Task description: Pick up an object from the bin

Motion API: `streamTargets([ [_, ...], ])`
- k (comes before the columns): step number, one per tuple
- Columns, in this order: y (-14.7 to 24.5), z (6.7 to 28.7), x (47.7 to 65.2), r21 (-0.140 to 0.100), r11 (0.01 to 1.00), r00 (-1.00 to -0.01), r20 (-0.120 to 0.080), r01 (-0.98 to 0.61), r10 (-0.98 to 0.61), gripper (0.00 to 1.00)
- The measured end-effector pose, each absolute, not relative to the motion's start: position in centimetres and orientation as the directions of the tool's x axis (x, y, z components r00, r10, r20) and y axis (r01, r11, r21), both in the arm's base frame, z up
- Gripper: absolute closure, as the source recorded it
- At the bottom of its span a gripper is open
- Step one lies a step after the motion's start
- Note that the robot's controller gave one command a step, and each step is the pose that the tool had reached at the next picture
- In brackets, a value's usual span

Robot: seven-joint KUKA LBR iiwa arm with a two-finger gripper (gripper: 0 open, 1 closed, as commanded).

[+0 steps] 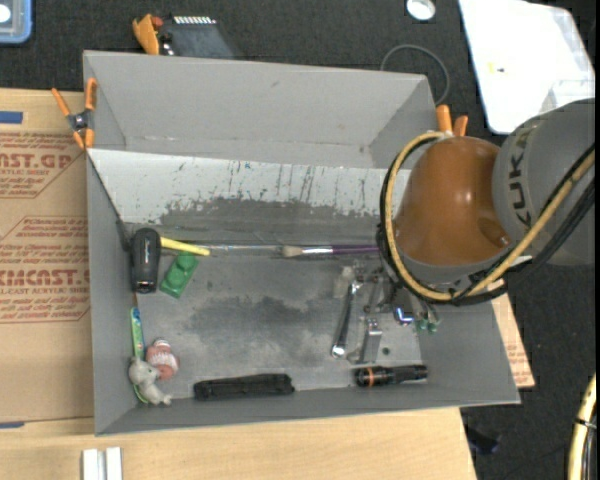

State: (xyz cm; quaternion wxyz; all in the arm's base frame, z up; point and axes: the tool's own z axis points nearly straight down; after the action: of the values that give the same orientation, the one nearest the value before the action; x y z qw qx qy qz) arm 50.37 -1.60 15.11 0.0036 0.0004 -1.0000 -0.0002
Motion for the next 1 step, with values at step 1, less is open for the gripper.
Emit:
streamTargets([
  [1, -1.61, 15.54, 50.53, 0.0, 1.0, -1.0, 0.0, -0.001, -0.001, 0.0],
])
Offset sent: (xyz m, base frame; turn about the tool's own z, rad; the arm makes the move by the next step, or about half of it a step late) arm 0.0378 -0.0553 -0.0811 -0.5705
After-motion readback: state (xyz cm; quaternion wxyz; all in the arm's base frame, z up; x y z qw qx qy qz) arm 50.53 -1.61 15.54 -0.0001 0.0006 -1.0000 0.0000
